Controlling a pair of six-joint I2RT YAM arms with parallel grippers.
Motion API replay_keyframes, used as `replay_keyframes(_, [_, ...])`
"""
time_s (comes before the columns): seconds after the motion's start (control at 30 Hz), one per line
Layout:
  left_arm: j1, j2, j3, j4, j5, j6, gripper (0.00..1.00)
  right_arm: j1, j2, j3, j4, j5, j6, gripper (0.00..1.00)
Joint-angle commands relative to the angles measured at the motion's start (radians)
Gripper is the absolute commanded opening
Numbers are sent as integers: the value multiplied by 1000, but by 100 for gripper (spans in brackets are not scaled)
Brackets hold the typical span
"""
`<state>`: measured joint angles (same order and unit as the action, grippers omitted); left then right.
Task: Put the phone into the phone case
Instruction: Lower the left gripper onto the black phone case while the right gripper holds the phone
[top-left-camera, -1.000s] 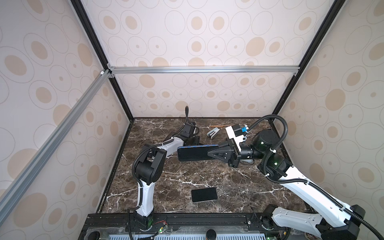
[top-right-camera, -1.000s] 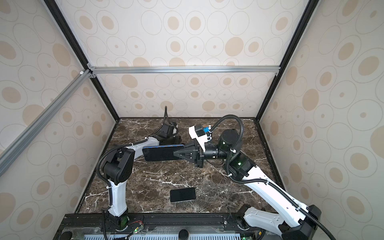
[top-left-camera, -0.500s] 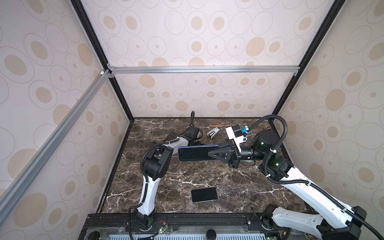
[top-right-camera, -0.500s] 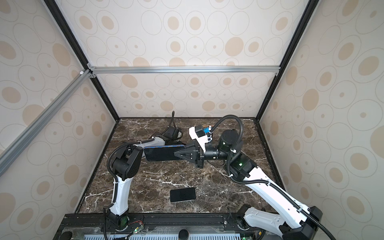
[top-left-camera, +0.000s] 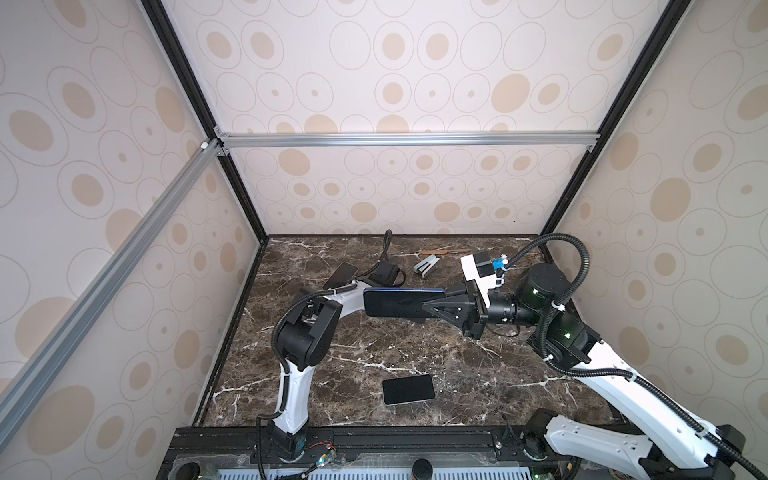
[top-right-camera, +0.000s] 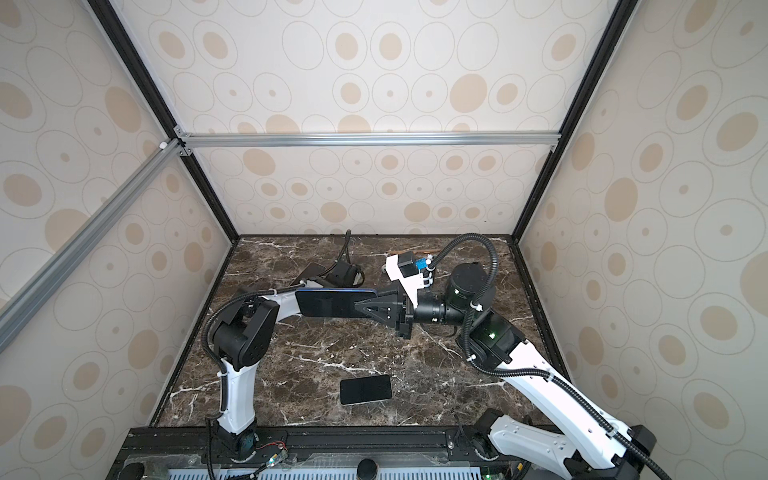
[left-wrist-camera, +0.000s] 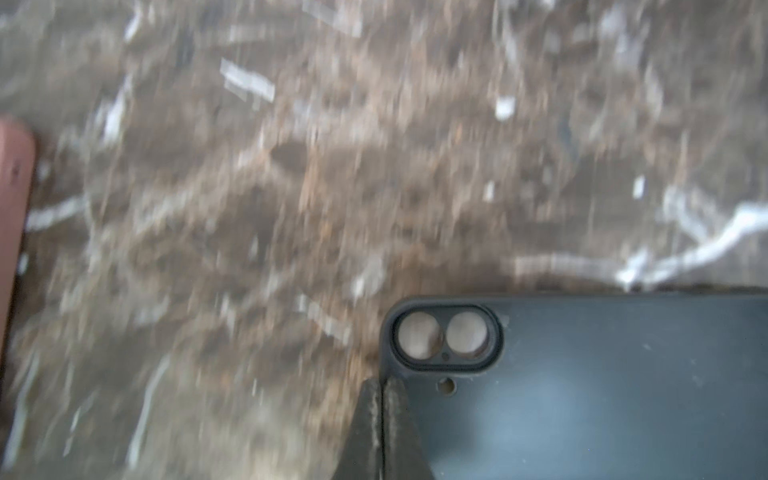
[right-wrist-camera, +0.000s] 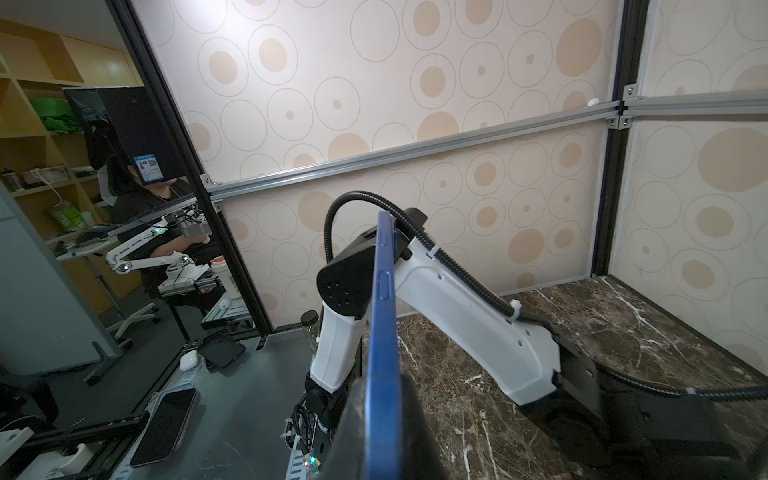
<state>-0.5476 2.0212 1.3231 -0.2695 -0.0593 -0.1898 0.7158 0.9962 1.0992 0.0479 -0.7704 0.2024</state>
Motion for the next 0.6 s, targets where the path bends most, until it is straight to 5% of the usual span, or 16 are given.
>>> replay_keyframes(0.0, [-11,-86,-107,-24,-14,-45,5,-4,-38,-4,-8,120,-29,0])
replay_keyframes(0.43, [-38,-464,-596,177,91,-463,8,-8,-34,9,-307,577,24,0])
replay_keyframes(0.57, [-37,-526,-652,265,139,-504,23,-23,2,35,-428,646,51,0])
